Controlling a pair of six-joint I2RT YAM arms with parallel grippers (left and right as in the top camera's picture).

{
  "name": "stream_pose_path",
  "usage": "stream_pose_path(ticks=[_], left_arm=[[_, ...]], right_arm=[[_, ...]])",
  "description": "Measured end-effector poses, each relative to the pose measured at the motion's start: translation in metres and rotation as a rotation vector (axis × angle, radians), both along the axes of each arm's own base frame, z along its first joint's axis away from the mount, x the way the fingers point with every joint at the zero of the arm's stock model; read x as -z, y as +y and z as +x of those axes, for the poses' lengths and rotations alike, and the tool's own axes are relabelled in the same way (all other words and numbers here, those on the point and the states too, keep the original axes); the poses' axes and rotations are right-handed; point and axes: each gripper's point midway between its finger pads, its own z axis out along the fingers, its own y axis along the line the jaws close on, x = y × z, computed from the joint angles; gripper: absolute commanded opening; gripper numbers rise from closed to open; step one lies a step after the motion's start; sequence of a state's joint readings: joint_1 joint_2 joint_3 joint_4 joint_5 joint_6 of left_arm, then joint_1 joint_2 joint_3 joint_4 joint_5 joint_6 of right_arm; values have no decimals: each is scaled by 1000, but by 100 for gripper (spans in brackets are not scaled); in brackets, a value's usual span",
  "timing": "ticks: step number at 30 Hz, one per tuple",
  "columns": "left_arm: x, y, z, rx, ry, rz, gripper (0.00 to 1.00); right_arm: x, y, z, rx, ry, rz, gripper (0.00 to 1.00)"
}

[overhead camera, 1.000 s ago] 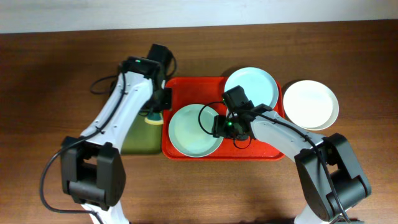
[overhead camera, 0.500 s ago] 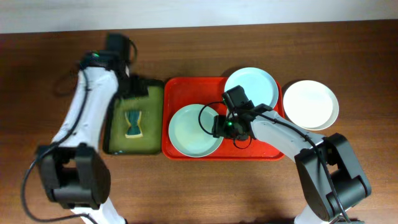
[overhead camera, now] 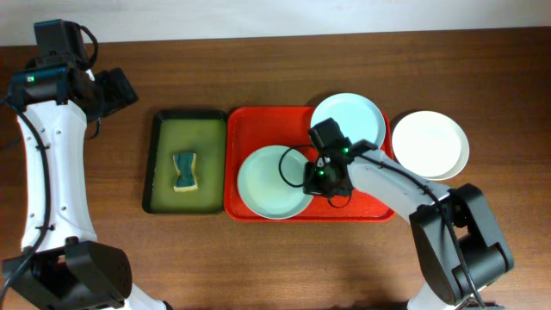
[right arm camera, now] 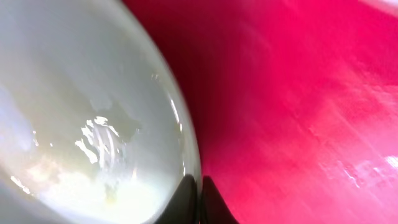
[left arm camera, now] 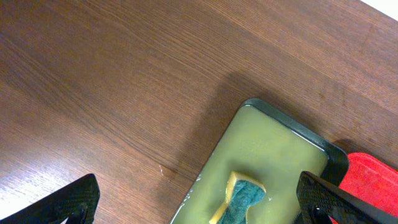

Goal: Clean dirty plates on tray and stack at the side
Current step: 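Lift the pale-green plate with the right gripper and carry it right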

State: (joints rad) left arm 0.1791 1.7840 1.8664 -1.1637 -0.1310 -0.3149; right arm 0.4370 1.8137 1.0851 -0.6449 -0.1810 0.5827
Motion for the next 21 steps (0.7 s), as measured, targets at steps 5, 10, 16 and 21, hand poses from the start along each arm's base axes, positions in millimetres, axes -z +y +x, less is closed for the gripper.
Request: stream_pose_path(ticks=[5, 10, 16, 21], left_arm=[[0, 0, 0, -1, 0, 0, 100], [0, 0, 0, 0, 1, 0, 99], [0, 0, 0, 0, 0, 0, 99], [0, 0, 0, 0, 0, 0, 99]], right_arm=[[-48, -9, 13, 11, 37, -69, 4], [-130, 13, 47, -14, -83, 14, 4], [-164, 107, 100, -96, -488, 38, 4], [-113, 166, 98, -148, -658, -186, 4]])
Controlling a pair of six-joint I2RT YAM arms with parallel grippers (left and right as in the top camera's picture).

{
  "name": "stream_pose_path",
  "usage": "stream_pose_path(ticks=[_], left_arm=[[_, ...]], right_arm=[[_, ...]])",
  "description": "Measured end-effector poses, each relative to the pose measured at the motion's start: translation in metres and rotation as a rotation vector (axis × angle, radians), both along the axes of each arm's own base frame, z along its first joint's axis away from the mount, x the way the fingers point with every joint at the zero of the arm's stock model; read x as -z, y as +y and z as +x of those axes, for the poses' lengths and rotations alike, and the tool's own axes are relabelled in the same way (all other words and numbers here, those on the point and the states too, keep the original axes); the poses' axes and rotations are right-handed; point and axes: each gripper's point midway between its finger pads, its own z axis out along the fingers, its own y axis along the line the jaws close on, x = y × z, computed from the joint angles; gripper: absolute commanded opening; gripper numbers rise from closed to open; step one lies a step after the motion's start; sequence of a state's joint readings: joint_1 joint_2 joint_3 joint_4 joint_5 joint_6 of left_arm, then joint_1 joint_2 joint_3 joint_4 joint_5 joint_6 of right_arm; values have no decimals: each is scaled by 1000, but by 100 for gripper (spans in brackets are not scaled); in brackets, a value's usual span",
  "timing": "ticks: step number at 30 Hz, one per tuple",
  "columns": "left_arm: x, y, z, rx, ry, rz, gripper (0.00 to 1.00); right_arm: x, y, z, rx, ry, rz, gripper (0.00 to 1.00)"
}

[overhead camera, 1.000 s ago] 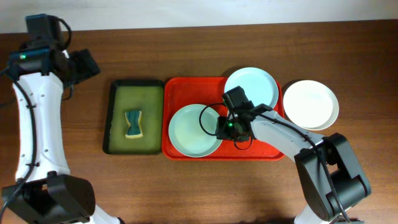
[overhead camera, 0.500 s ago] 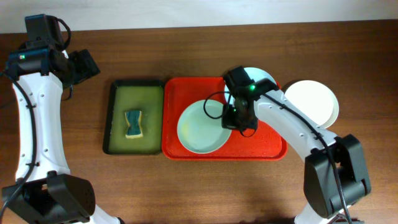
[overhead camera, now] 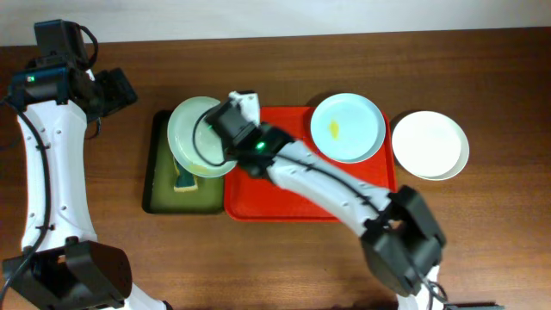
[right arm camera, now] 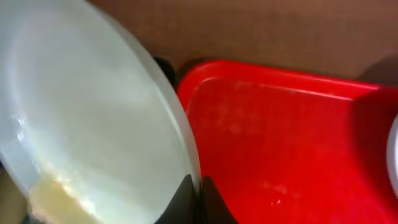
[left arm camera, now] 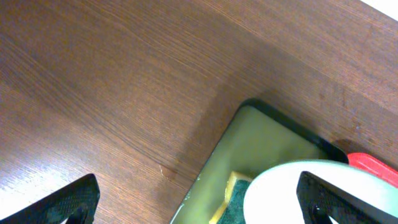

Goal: Clean dirty plates on tray and stack at the side
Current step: 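Lift the pale-green plate with the right gripper and carry it right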

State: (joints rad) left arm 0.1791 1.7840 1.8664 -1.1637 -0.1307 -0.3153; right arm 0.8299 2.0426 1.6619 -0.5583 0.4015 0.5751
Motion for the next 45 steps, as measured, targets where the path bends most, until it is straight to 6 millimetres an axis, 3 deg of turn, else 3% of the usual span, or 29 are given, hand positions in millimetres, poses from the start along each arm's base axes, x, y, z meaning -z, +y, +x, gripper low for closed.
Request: stream_pose_path(ticks=[1, 2, 3, 4, 6, 9, 12, 14, 20, 22, 24, 27, 29, 31, 32, 34, 35, 36, 37, 38, 40, 42, 44, 45], left_arm=[[0, 0, 0, 0, 0, 0, 99], [0, 0, 0, 0, 1, 0, 99], [0, 0, 0, 0, 0, 0, 99], [0, 0, 0, 0, 0, 0, 99], [0, 0, 0, 0, 0, 0, 99], [0, 0, 0, -1, 0, 1, 100], [0, 0, 0, 0, 1, 1, 99], [0, 0, 0, -1, 0, 0, 100], [0, 0, 0, 0, 0, 0, 99], [0, 0, 0, 0, 1, 0, 99], [0, 0, 0, -1, 0, 1, 99], [0, 0, 0, -1, 0, 0, 100], [0, 0, 0, -1, 0, 0, 99], [0, 0, 0, 0, 0, 0, 100], [0, 0, 0, -1, 0, 0, 99], [0, 0, 0, -1, 0, 0, 99], [0, 0, 0, -1, 0, 0, 100], [0, 0, 0, 0, 1, 0, 99], [0, 0, 0, -1, 0, 0, 99], [0, 0, 0, 0, 0, 0, 99], [0, 0, 0, -1, 0, 0, 99], [0, 0, 0, -1, -1, 0, 99], [0, 0, 0, -1, 0, 0, 99], [0, 0, 0, -1, 0, 0, 99]], right_arm=[[-8, 3, 4, 14, -81, -42, 4], [-34, 6, 16, 21, -249, -118, 4], [-42, 5, 19, 17, -292, -157, 4], [-63, 2, 24, 19, -398, -255, 4], [-105, 10, 17, 19, -558, -384, 4], [-150, 30, 6, -8, -705, -453, 4], [-198, 26, 5, 54, -833, -483, 4], [-204, 24, 4, 48, -842, -543, 4], [-204, 19, 7, 57, -835, -555, 4], [-186, 6, 15, 110, -776, -505, 4], [-145, -8, 16, 79, -629, -501, 4], [-57, 1, 8, -40, -269, -187, 4], [-33, -6, 15, -45, -103, -33, 4], [-23, -47, 31, 1, 46, 66, 4], [-27, -70, 37, 28, 92, 108, 4], [-61, -154, 47, 142, 175, 253, 4], [-69, -198, 44, 213, 228, 303, 4], [-67, -235, 43, 288, 269, 326, 4], [-60, -288, 40, 407, 314, 346, 4], [-51, -331, 29, 505, 368, 357, 4], [-43, -396, 5, 636, 432, 368, 4], [-33, -474, -40, 827, 506, 329, 4], [-23, -512, -67, 930, 536, 259, 4], [-14, -522, -75, 956, 548, 233, 4]])
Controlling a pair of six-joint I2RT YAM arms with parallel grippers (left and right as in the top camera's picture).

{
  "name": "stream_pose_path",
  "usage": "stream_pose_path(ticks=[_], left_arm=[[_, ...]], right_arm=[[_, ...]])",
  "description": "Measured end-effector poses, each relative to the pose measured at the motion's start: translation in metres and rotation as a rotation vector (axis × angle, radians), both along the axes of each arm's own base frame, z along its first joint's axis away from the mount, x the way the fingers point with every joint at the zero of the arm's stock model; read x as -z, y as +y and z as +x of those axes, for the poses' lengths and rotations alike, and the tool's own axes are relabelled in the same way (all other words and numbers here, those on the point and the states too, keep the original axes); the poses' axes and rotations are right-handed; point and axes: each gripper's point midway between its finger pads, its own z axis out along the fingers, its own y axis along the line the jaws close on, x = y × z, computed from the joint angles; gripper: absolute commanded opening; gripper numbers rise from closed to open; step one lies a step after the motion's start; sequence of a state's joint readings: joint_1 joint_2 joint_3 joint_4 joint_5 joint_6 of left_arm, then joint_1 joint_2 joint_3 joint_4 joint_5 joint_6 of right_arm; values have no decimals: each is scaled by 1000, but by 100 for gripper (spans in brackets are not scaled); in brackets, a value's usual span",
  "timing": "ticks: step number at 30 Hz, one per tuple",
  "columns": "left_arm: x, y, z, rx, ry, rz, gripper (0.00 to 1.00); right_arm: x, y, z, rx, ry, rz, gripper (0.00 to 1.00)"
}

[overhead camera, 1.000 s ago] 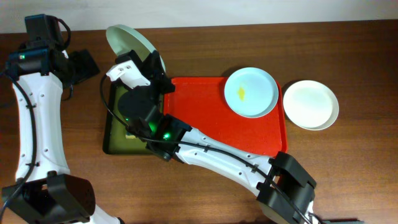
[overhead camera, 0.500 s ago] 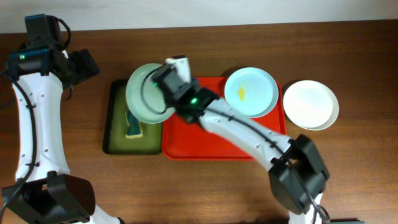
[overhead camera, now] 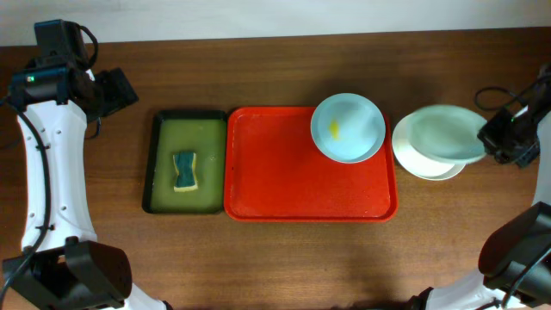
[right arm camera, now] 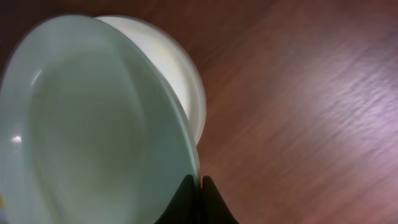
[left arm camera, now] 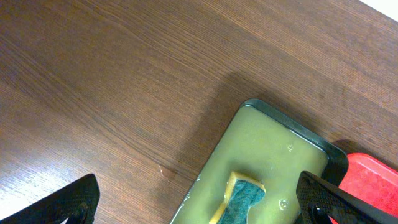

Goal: Clean dirty plates on tray and stack at the side
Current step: 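Lift the pale-green plate with the right gripper and carry it right, then set the pale-green plate onto the white plate and release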

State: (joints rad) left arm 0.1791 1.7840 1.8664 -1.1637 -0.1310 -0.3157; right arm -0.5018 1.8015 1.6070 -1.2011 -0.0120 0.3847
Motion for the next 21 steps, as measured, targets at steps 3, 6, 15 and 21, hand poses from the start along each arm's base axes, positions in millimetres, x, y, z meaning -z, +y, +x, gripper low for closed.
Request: stream_pose_path(ticks=[3, 6, 15, 21], left_arm=[[0, 0, 0, 0, 1, -1, 99], [0, 0, 0, 0, 0, 0, 99], [0, 0, 0, 0, 0, 0, 100], [0, 0, 0, 0, 0, 0, 100]], right_arm=[[39, -6, -7, 5, 25, -23, 4], [56, -5, -8, 3, 23, -28, 8], [63, 20, 11, -92, -2, 1, 73], [54, 145, 64, -740, -196, 133, 66]])
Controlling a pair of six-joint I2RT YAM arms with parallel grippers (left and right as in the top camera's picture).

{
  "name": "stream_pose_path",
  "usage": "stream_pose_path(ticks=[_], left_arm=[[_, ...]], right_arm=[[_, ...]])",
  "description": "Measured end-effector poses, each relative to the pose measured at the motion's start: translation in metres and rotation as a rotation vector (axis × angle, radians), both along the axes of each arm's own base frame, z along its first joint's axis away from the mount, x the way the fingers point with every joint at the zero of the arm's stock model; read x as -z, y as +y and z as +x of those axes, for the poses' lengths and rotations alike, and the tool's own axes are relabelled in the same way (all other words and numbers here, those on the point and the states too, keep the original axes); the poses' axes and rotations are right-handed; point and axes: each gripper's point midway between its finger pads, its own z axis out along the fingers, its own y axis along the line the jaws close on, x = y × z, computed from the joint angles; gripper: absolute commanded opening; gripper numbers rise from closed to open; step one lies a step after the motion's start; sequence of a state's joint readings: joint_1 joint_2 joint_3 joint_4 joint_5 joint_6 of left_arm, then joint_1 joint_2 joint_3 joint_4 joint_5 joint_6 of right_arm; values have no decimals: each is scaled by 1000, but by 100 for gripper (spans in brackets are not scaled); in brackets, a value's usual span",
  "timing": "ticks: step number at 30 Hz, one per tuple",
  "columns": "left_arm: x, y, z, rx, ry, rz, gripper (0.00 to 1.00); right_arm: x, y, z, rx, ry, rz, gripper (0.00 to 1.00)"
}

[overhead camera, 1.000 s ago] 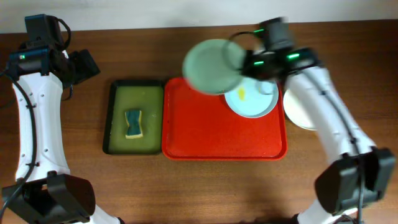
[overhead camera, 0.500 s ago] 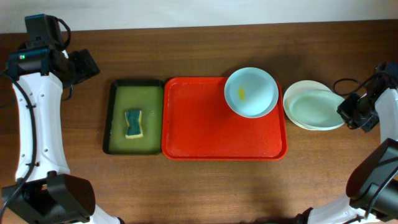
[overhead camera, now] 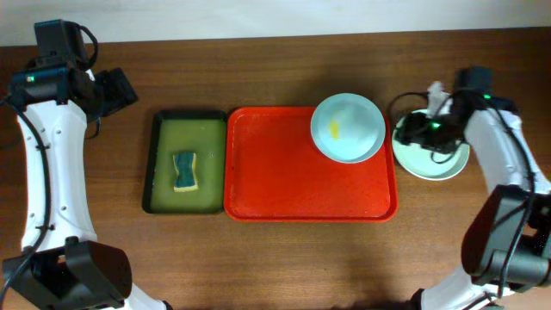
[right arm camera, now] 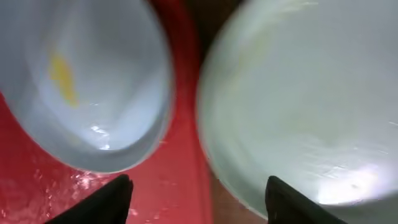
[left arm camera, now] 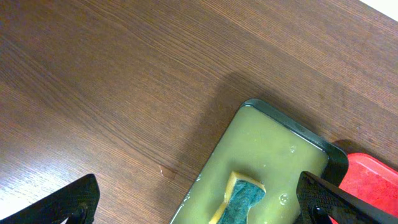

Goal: Clean dirty plates on tray and stack at the side
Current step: 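Set the pale-green plate onto the white plate and release, then pull the light-blue plate to the tray center and grip its rim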

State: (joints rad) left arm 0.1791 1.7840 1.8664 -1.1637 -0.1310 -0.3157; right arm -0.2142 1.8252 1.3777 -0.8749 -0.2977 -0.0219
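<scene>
A pale blue plate (overhead camera: 347, 127) with a yellow smear (right arm camera: 62, 78) lies in the far right corner of the red tray (overhead camera: 301, 185). To the tray's right, a pale green plate (overhead camera: 439, 157) lies on top of a white one. My right gripper (overhead camera: 420, 129) hangs open and empty over the gap between tray and stack, with its fingertips (right arm camera: 115, 199) spread wide. In the right wrist view the smeared plate (right arm camera: 81, 81) is at left and the stacked plate (right arm camera: 298, 106) at right. My left gripper (overhead camera: 120, 90) stands open over bare table at the far left.
A dark basin (overhead camera: 185, 129) of greenish water sits against the tray's left side, with a blue and yellow sponge (overhead camera: 185, 170) in it. In the left wrist view the basin (left arm camera: 273, 149) and sponge (left arm camera: 242, 199) lie between my fingertips (left arm camera: 68, 202).
My right gripper held the pale green plate tilted above the white plate. The plate now lies flat on the stack, and the gripper is open and has shifted left toward the tray.
My right gripper was shut on the rim of a pale green plate lying on the tray. Then it held that plate over the basin, then above the white plate at the right. Now the plate rests on the stack, let go. The left arm has stayed still.
</scene>
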Motion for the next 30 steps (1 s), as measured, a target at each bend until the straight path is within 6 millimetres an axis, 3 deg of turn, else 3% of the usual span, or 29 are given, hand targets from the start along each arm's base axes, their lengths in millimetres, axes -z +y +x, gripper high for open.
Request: stream_pose_path(ticks=[1, 2, 3, 6, 10, 12, 13, 15, 16, 19, 21, 23, 24, 26, 28, 30], left_arm=[[0, 0, 0, 0, 0, 0, 100], [0, 0, 0, 0, 0, 0, 99], [0, 0, 0, 0, 0, 0, 99], [0, 0, 0, 0, 1, 0, 99], [0, 0, 0, 0, 1, 0, 99], [0, 0, 0, 0, 0, 0, 99], [0, 0, 0, 0, 0, 0, 99], [0, 0, 0, 0, 0, 0, 99], [0, 0, 0, 0, 0, 0, 99], [0, 0, 0, 0, 0, 0, 100], [0, 0, 0, 0, 0, 0, 100], [0, 0, 0, 0, 0, 0, 99], [0, 0, 0, 0, 0, 0, 100], [0, 0, 0, 0, 0, 0, 99], [0, 0, 0, 0, 0, 0, 99], [0, 0, 0, 0, 0, 0, 99]], right_arm=[[1, 8, 5, -32, -18, -33, 61], [-1, 19, 19, -81, -67, -94, 46], [-3, 37, 32, -136, -120, -167, 44], [-10, 50, 53, -170, -210, -244, 45], [-14, 46, 84, -174, -325, -296, 44], [7, 45, 86, -190, -292, -303, 45], [27, 44, 87, -199, -259, -306, 42], [57, 43, 86, -210, -211, -311, 19], [62, 43, 86, -209, -200, -310, 6], [64, 44, 84, -205, -189, -301, 4], [64, 48, 78, -195, -161, -277, 4], [59, 75, 51, -250, -85, -221, 4], [51, 96, 37, -282, -58, -186, 4], [39, 153, -16, -338, 91, -95, 4], [43, 169, -47, -288, 216, -72, 4], [43, 176, -57, -227, 262, -61, 4]])
